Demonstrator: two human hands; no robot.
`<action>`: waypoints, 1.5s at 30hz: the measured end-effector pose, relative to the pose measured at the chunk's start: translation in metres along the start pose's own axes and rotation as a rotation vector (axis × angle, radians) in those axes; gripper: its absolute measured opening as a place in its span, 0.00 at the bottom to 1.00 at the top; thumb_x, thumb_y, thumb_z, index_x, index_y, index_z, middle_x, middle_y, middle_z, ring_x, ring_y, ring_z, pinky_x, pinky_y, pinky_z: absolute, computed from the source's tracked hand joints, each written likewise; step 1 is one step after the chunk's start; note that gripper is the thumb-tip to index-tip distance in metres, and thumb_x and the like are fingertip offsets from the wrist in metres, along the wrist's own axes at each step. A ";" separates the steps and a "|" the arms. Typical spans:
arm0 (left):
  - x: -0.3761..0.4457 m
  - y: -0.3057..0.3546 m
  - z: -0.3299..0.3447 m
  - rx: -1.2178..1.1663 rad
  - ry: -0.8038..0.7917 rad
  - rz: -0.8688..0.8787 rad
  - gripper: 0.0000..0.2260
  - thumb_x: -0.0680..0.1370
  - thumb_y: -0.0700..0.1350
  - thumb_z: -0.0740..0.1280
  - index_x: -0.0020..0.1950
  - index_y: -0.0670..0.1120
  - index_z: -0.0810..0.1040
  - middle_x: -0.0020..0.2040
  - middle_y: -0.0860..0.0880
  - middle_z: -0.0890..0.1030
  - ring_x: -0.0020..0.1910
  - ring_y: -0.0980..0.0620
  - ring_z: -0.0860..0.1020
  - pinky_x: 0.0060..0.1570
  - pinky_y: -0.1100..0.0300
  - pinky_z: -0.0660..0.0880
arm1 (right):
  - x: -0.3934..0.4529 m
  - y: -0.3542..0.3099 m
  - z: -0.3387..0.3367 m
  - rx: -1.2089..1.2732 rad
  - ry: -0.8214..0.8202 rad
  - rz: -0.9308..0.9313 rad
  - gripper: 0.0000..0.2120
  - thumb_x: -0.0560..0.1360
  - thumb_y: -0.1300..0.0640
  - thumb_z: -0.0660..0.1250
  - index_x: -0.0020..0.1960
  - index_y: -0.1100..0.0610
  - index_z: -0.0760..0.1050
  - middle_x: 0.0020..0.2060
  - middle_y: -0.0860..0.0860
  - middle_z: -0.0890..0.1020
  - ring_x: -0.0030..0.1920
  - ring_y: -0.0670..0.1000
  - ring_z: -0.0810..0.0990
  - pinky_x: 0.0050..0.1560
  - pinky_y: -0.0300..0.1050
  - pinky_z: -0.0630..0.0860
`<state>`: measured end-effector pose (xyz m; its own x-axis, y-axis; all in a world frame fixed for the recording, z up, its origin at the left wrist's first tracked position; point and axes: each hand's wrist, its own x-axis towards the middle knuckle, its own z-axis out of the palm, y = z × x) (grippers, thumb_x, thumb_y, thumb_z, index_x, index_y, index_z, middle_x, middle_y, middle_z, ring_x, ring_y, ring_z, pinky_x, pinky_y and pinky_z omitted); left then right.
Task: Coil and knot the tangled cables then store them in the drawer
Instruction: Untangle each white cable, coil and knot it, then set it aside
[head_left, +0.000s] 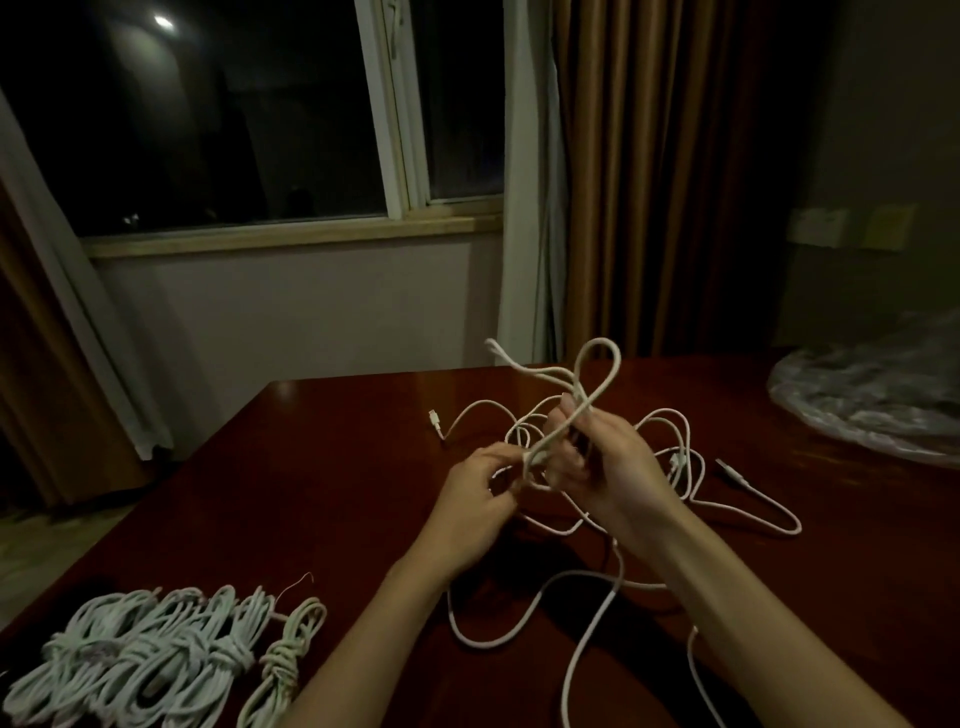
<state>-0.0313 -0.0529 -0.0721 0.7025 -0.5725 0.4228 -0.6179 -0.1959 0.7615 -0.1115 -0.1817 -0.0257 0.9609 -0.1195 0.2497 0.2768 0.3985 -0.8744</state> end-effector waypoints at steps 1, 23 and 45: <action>-0.001 -0.002 0.000 0.084 -0.002 -0.015 0.07 0.79 0.42 0.68 0.54 0.48 0.83 0.52 0.55 0.82 0.56 0.56 0.77 0.57 0.64 0.72 | 0.000 -0.002 -0.001 0.057 -0.006 -0.010 0.18 0.80 0.56 0.54 0.33 0.56 0.69 0.24 0.49 0.65 0.24 0.45 0.62 0.28 0.36 0.65; 0.001 0.041 -0.026 -0.989 0.336 -0.310 0.07 0.76 0.42 0.67 0.46 0.40 0.82 0.35 0.48 0.84 0.35 0.57 0.83 0.33 0.67 0.78 | -0.003 0.022 -0.007 -0.877 -0.075 0.013 0.05 0.75 0.59 0.69 0.49 0.54 0.83 0.43 0.55 0.85 0.45 0.53 0.84 0.50 0.50 0.80; -0.005 0.025 -0.008 -0.629 -0.085 -0.275 0.12 0.77 0.52 0.66 0.42 0.44 0.81 0.29 0.52 0.75 0.31 0.55 0.76 0.36 0.63 0.75 | 0.006 -0.005 -0.014 0.080 0.217 0.041 0.10 0.81 0.57 0.58 0.47 0.60 0.75 0.31 0.49 0.76 0.28 0.43 0.72 0.27 0.32 0.68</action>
<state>-0.0471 -0.0489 -0.0511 0.7585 -0.6335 0.1527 -0.0807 0.1412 0.9867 -0.1069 -0.1968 -0.0254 0.9500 -0.2915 0.1117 0.2455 0.4766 -0.8441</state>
